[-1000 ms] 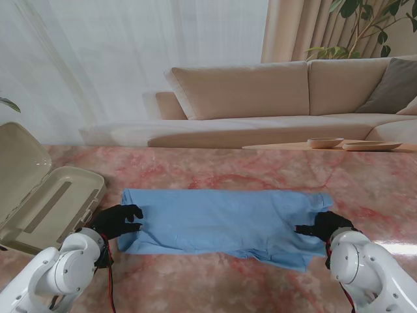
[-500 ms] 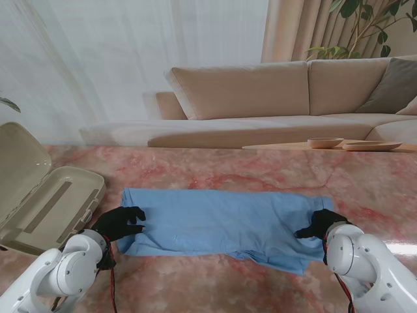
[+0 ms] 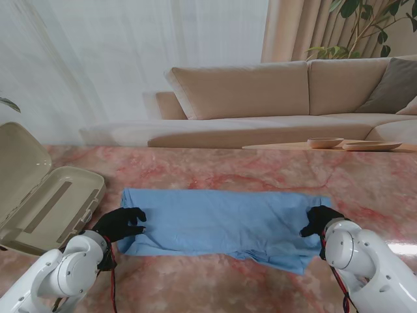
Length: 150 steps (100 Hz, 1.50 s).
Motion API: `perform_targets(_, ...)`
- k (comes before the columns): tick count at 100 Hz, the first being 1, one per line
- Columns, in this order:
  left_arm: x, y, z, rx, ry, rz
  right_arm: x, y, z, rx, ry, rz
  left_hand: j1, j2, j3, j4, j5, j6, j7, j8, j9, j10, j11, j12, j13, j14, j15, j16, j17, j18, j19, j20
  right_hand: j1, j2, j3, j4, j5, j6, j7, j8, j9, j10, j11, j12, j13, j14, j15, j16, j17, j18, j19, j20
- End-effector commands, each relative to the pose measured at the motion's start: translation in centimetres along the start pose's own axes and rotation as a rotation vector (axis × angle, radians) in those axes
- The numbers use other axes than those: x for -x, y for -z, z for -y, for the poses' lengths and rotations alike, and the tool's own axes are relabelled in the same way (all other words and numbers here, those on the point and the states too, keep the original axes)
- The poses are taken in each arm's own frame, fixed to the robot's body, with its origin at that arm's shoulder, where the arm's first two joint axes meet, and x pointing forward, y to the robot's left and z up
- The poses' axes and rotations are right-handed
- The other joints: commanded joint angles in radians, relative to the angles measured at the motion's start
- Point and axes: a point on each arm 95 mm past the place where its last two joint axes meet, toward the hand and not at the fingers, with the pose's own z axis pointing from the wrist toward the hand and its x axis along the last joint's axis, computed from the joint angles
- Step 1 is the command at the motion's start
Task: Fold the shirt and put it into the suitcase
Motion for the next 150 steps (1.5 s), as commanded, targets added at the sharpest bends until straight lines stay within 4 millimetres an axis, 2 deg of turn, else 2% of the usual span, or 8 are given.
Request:
perform_targets(1, 0.2, 0.1, -0.6, 0.010, 0.006, 0.008, 0.7, -0.3, 2.4, -0.079, -0.016, -0.004, 0.025, 0.035, -0.037, 0.019, 0.025, 0.013, -0.011, 0.004, -0.015, 0.009, 0.006, -0.010, -0.025, 0.037, -0.022, -0.011, -0.018, 0.025, -0.001, -0.004, 0.049, -0.007, 0.069, -0.001, -0.007, 0.000, 0.044, 0.026, 0.010, -0.154, -0.017, -0.045, -0.015, -0.090, -0.067, -0.035, -0.009, -0.023, -0.003, 0.004)
perform_targets(39, 0.0, 0.0, -0.6, -0.003, 0.025, 0.001, 1.2, -0.1, 1.9, 0.082, -0.125, -0.073, 0.025, 0.036, -0.037, 0.019, 0.027, 0.015, -0.011, 0.004, -0.015, 0.011, 0.005, -0.011, -0.026, 0.039, -0.022, -0.012, -0.020, 0.027, -0.003, -0.008, -0.007, -0.127, 0.319, 0.098, 0.032, 0.058, 0.100, 0.144, 0.106, -0.161, 0.059, -0.040, 0.090, -0.089, -0.039, -0.060, 0.079, -0.013, 0.070, 0.003)
perform_targets(60, -0.4, 0.1, -0.1, -0.017, 0.032, -0.018, 1.4, 0.4, 0.7, 0.206, -0.167, -0.082, 0.025, 0.036, -0.037, 0.019, 0.027, 0.016, -0.011, 0.004, -0.015, 0.011, 0.005, -0.011, -0.026, 0.040, -0.023, -0.012, -0.020, 0.027, -0.003, -0.008, -0.018, -0.184, 0.389, 0.164, 0.067, 0.079, 0.125, 0.165, 0.281, -0.183, 0.155, 0.041, 0.278, -0.094, 0.076, -0.033, 0.270, -0.030, 0.170, -0.008)
perform_targets(80, -0.7, 0.1, 0.2, -0.020, 0.030, -0.026, 1.7, 0.8, -0.4, 0.278, -0.203, -0.089, 0.027, 0.034, -0.037, 0.020, 0.029, 0.015, -0.011, 0.004, -0.013, 0.011, 0.006, -0.011, -0.025, 0.038, -0.022, -0.012, -0.020, 0.027, -0.003, -0.009, -0.030, -0.219, 0.433, 0.233, 0.079, 0.064, 0.149, 0.191, 0.387, -0.142, 0.165, 0.110, 0.432, -0.096, 0.218, 0.008, 0.463, -0.056, 0.277, -0.035)
perform_targets(94, -0.5, 0.1, 0.3, -0.020, 0.027, -0.027, 2.0, 0.8, -0.4, 0.268, -0.215, -0.078, 0.026, 0.033, -0.037, 0.019, 0.029, 0.014, -0.010, 0.004, -0.011, 0.010, 0.007, -0.010, -0.024, 0.038, -0.022, -0.012, -0.020, 0.027, -0.003, -0.009, -0.039, -0.229, 0.419, 0.243, 0.085, 0.056, 0.146, 0.178, 0.407, -0.145, 0.158, 0.107, 0.450, -0.092, 0.233, 0.014, 0.470, -0.052, 0.298, -0.043)
perform_targets(106, -0.5, 0.2, 0.3, -0.014, 0.024, -0.027, 2.3, 0.6, 0.3, 0.241, -0.203, -0.057, 0.025, 0.034, -0.038, 0.019, 0.028, 0.014, -0.011, 0.004, -0.013, 0.010, 0.006, -0.009, -0.024, 0.038, -0.022, -0.012, -0.020, 0.027, -0.003, -0.010, -0.044, -0.239, 0.379, 0.217, 0.083, 0.039, 0.134, 0.143, 0.406, -0.160, 0.152, 0.098, 0.431, -0.090, 0.223, 0.017, 0.430, -0.043, 0.296, -0.049)
perform_targets(132, -0.5, 0.3, 0.3, -0.007, 0.019, -0.024, 2.7, 0.7, 0.7, 0.255, -0.088, -0.009, 0.025, 0.032, -0.038, 0.019, 0.030, 0.014, -0.009, 0.004, -0.011, 0.010, 0.007, -0.008, -0.024, 0.037, -0.022, -0.012, -0.020, 0.027, -0.003, -0.010, -0.053, -0.229, 0.236, 0.010, 0.006, -0.025, 0.050, 0.003, 0.372, -0.182, 0.135, 0.022, 0.377, -0.082, 0.174, 0.023, 0.342, -0.005, 0.276, -0.051)
perform_targets(150, -0.5, 0.3, 0.3, -0.002, 0.019, -0.021, 2.7, 1.6, 0.8, 0.265, 0.003, 0.035, 0.026, 0.033, -0.037, 0.020, 0.029, 0.015, -0.010, 0.003, -0.012, 0.010, 0.007, -0.007, -0.023, 0.038, -0.022, -0.012, -0.020, 0.027, -0.003, -0.010, -0.207, -0.090, 0.124, 0.037, -0.058, 0.052, -0.433, 0.107, 0.261, -0.151, 0.027, -0.063, 0.293, -0.045, 0.037, -0.030, 0.260, 0.033, 0.191, -0.060)
